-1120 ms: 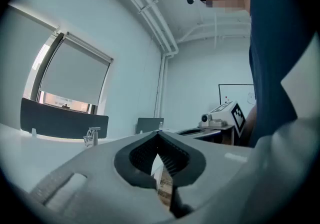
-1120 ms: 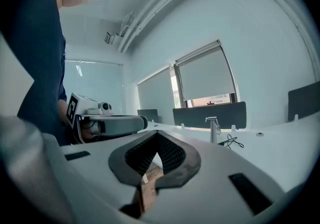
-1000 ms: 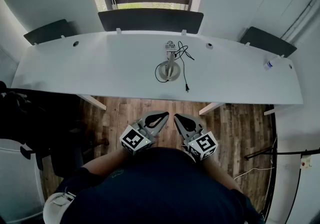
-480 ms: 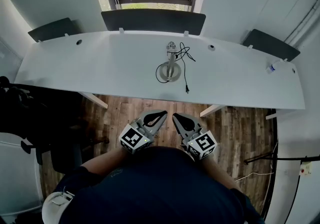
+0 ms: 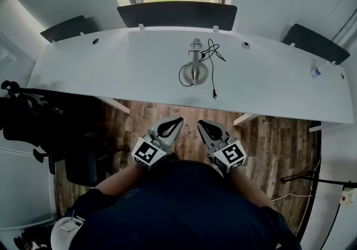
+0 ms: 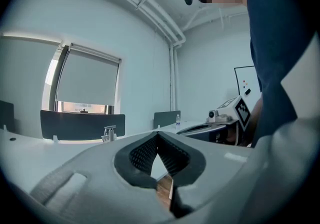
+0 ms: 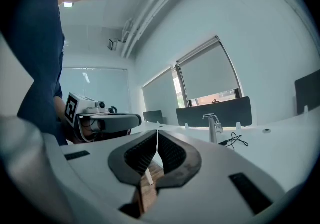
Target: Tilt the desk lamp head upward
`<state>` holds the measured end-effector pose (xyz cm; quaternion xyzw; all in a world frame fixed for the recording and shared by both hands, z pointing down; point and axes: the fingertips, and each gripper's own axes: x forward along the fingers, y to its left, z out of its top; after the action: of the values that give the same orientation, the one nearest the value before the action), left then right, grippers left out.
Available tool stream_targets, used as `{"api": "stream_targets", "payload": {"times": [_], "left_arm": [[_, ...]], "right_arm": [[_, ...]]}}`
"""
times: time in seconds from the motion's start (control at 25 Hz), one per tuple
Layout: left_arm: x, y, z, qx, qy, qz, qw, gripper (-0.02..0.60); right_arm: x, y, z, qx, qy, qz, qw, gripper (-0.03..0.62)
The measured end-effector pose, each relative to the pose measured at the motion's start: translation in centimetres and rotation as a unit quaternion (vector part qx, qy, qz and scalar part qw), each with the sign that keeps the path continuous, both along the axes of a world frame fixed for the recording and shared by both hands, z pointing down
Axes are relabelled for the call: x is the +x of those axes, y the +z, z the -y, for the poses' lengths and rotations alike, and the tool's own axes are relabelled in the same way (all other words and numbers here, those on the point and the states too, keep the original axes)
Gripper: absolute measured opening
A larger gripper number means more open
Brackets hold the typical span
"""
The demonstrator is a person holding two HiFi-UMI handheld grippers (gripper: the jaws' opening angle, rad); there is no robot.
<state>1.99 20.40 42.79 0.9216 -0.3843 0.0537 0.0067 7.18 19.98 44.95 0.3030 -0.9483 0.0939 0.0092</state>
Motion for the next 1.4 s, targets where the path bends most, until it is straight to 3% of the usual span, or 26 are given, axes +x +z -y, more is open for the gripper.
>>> {"api": "stream_targets", "payload": {"times": [0.24,0.44,0.68,0.88,1.2,1.4], "left_arm": [[-1.9,0.0,5.2,0.027,-0.001,0.005,0.9996,0.006],[-4.9,0.3,11.7,0.057,0.021,0.022,0.9979,0.006],[-7.6,0.3,19.6,0.111,0.084,0.056,0.9887,0.006],[-7.7,1.5,23.5,0.107,0.118,0.066,0.985,0.006],[-7.5,5.9,28.6,0.087,0.073,0.13,0.985,0.006],[-7.2,7.1,31.4,0.076,0.047,0.149,0.9847,0.006]], "right_arm": [[-1.3,0.8,4.3,-0.011,0.005,-0.012,1.0,0.011],[-2.8,1.5,10.3,-0.026,0.041,-0.032,0.998,0.011],[-3.6,2.6,18.1,-0.048,0.11,-0.053,0.991,0.011],[-4.0,3.2,22.3,-0.06,0.146,-0.056,0.986,0.011],[-3.6,6.2,26.9,-0.076,0.108,-0.073,0.988,0.011],[-2.9,7.4,29.4,-0.076,0.08,-0.08,0.991,0.011]]}}
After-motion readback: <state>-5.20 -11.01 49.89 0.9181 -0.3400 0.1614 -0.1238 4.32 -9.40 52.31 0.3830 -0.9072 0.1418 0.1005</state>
